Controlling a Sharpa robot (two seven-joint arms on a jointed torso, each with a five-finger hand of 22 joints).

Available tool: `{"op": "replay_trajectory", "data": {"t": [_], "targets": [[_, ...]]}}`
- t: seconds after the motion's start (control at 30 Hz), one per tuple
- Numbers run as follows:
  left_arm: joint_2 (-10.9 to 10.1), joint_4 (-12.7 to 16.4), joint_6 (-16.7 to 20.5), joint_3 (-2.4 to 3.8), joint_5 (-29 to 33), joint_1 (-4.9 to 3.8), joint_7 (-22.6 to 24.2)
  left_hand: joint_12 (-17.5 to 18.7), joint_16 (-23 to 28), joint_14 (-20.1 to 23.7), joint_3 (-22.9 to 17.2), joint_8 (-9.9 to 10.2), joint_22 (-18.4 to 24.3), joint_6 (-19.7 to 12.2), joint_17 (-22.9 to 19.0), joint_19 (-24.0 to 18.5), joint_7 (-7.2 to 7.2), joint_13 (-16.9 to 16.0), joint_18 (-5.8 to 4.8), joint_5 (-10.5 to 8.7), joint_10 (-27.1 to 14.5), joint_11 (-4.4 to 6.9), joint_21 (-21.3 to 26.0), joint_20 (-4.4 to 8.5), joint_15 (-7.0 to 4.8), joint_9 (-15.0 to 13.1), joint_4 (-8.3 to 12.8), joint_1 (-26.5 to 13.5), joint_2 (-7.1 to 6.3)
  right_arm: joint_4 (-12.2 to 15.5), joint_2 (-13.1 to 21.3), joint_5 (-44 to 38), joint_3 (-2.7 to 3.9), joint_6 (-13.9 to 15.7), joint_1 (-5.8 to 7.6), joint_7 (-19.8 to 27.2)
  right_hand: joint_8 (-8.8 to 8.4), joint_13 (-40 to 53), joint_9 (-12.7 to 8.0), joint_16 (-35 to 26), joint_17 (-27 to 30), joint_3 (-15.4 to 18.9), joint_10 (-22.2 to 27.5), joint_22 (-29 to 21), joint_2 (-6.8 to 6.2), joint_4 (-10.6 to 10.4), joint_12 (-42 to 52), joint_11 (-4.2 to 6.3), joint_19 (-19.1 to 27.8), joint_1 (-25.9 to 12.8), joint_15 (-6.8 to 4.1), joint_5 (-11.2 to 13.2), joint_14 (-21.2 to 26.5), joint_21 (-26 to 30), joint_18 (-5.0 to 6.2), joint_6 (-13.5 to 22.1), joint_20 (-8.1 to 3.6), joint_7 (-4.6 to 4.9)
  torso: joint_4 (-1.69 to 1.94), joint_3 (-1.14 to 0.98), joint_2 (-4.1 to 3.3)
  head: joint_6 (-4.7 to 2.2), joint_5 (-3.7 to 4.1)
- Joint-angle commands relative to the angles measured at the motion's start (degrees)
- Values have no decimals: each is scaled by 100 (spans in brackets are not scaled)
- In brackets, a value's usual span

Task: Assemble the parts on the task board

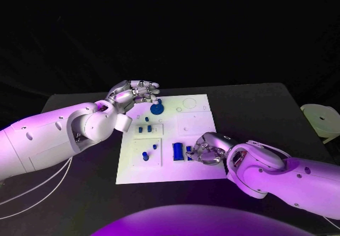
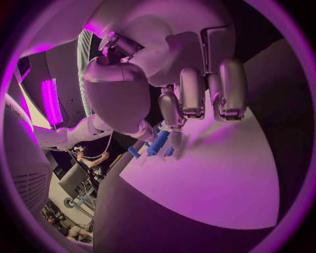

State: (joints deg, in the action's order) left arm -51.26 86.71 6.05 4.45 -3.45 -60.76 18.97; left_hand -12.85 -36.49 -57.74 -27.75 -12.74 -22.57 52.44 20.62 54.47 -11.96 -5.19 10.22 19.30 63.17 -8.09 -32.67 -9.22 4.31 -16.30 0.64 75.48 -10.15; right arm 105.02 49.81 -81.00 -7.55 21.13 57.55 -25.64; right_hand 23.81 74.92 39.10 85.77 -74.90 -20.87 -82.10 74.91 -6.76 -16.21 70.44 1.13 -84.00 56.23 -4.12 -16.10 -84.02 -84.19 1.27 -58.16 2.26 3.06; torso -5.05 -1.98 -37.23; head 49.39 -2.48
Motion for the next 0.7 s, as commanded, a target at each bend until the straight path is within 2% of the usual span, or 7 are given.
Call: {"op": "replay_trajectory", "data": {"t": [0.03, 0.1, 0.2, 0.3, 0.4, 0.6, 0.7], "targets": [[9, 7, -99, 3, -9, -2, 22, 7, 30, 39, -1, 25, 5, -35, 8, 17, -16, -9, 8, 18, -49, 0, 26, -34, 19, -6, -5, -3, 37, -12, 26, -43, -1, -104, -5, 75, -7, 161, 5, 21, -638, 20, -30, 1353, -28, 41, 16, -4, -380, 150, -46, -26, -424, -30, -9, -43, -48, 2, 8, 3, -1, 3, 9], [9, 6, -99, 3, -9, -2, 21, 7, 30, 39, -1, 25, 5, -35, 8, 17, -16, -9, 8, 18, -49, 0, 26, -34, 19, -6, -5, -3, 37, -19, 46, -43, -1, -127, -5, 89, -11, 168, 6, 22, -640, 22, -33, 1353, -39, 89, 23, -4, -378, 280, -47, 2, -424, -28, -8, -42, -49, 2, 9, 2, -1, 3, 6], [8, 4, -100, 3, -9, -2, 19, 7, 30, 39, -1, 25, 5, -35, 8, 17, -16, -9, 8, 18, -49, 0, 26, -34, 19, -6, -5, -3, 37, -25, 67, -43, -1, -176, -5, 115, -31, 174, -2, 25, -649, -51, -33, 1353, -15, 209, 19, -3, -379, 606, -48, 587, -426, -30, -9, -35, -49, 1, 6, -2, -3, 6, -5], [7, 5, -100, 2, -9, -2, 18, 7, 30, 39, -1, 25, 5, -35, 8, 17, -16, -9, 8, 18, -49, 0, 26, -34, 19, -6, -5, -3, 37, -37, 76, -43, -1, -248, -5, 149, -41, 177, -6, 25, -650, -133, -31, 1352, -115, 415, 16, 9, -377, 905, -56, 781, -426, -28, -8, -30, -52, -13, 1, -1, -4, 7, -2], [8, 3, -102, 2, -9, -2, 17, 7, 30, 39, -1, 25, 5, -35, 8, 17, -16, -9, 8, 18, -49, 0, 26, -34, 19, -6, -5, -3, 37, -60, 71, -47, -1, -292, -5, 174, -52, 177, -16, 20, -642, -175, -28, 1350, -173, 512, 9, 10, -374, 1044, -56, 969, -423, -21, -7, -39, -54, -13, -1, 2, -2, 7, -1], [17, -3, -107, 2, -9, -1, 17, 7, 30, 39, -1, 25, 5, -35, 8, 17, -16, -9, 8, 18, -49, 0, 26, -34, 19, -6, -5, -3, 37, -110, 37, -49, -1, -302, -5, 183, -57, 180, -24, 25, -654, -178, -31, 1353, -160, 484, 12, 3, -378, 1022, -52, 1058, -426, -31, -9, -53, -53, -3, 4, -4, -1, 2, -3], [22, -7, -109, 2, -9, -1, 16, 6, 32, 41, -4, 27, 9, -36, 14, 19, -15, -11, 9, 22, -54, 1, 34, -34, 18, -7, -9, -4, 41, -156, -2, -49, -1, -300, -5, 176, -57, 188, -25, 26, -657, -176, -36, 1355, -151, 468, 23, 1, -381, 1006, -51, 1072, -427, -38, -11, -59, -52, -2, 7, 1, 2, -2, 5]]}}
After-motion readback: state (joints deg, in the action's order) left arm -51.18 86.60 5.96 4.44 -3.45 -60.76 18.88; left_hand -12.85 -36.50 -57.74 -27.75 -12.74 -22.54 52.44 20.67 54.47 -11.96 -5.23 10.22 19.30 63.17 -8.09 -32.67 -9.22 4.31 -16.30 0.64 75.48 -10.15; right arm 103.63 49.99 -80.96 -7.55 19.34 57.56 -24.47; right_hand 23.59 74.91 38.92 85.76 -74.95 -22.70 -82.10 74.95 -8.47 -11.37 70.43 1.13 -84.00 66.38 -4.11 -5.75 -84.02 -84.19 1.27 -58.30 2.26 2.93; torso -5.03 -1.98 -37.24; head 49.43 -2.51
